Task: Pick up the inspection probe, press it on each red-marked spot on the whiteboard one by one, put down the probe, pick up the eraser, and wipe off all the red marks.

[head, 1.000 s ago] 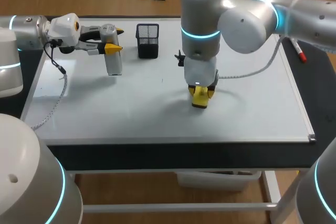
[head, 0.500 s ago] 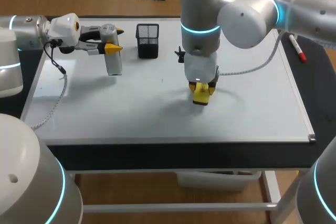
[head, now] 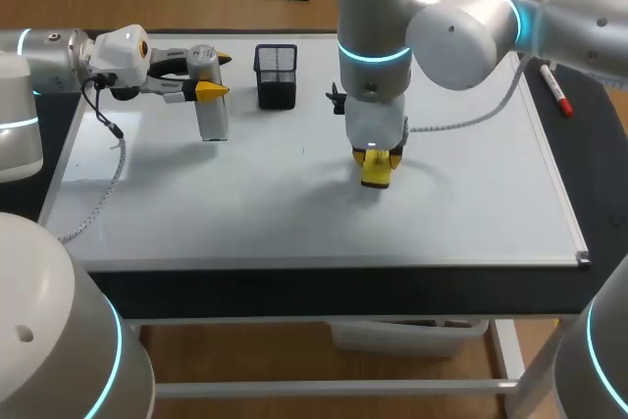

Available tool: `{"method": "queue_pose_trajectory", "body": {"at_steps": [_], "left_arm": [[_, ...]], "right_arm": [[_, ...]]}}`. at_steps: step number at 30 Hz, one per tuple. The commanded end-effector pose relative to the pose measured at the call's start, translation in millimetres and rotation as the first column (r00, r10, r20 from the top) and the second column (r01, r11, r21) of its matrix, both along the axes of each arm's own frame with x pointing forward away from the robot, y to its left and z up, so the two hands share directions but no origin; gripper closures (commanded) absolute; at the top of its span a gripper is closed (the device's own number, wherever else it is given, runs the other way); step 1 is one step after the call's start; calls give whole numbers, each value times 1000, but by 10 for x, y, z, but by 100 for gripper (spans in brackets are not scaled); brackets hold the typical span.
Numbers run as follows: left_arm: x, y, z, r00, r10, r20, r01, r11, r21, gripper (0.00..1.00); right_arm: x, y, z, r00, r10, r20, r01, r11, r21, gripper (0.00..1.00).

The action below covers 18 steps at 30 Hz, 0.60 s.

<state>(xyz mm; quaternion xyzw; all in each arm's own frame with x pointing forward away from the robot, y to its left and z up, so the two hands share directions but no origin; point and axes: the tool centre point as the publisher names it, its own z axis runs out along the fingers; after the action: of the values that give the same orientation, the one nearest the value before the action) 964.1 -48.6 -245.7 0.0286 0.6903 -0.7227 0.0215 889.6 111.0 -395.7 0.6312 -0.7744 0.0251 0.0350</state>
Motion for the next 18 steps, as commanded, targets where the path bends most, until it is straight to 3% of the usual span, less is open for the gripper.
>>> {"method": "queue_pose_trajectory", "body": {"at_steps": [1, 9, 18], "left_arm": [[-7, 2, 17, 1000, 1, 0, -1, 1000, 2, 100], [-7, 2, 17, 1000, 1, 0, -1, 1000, 2, 100], [-7, 2, 17, 1000, 1, 0, -1, 1000, 2, 100]], "right_arm": [[309, 18, -44, 999, 27, -34, -28, 1000, -4, 100], [886, -83, -38, 993, 96, -62, -96, 995, 4, 100], [1280, -95, -55, 988, 129, -82, -129, 992, 7, 100]]}}
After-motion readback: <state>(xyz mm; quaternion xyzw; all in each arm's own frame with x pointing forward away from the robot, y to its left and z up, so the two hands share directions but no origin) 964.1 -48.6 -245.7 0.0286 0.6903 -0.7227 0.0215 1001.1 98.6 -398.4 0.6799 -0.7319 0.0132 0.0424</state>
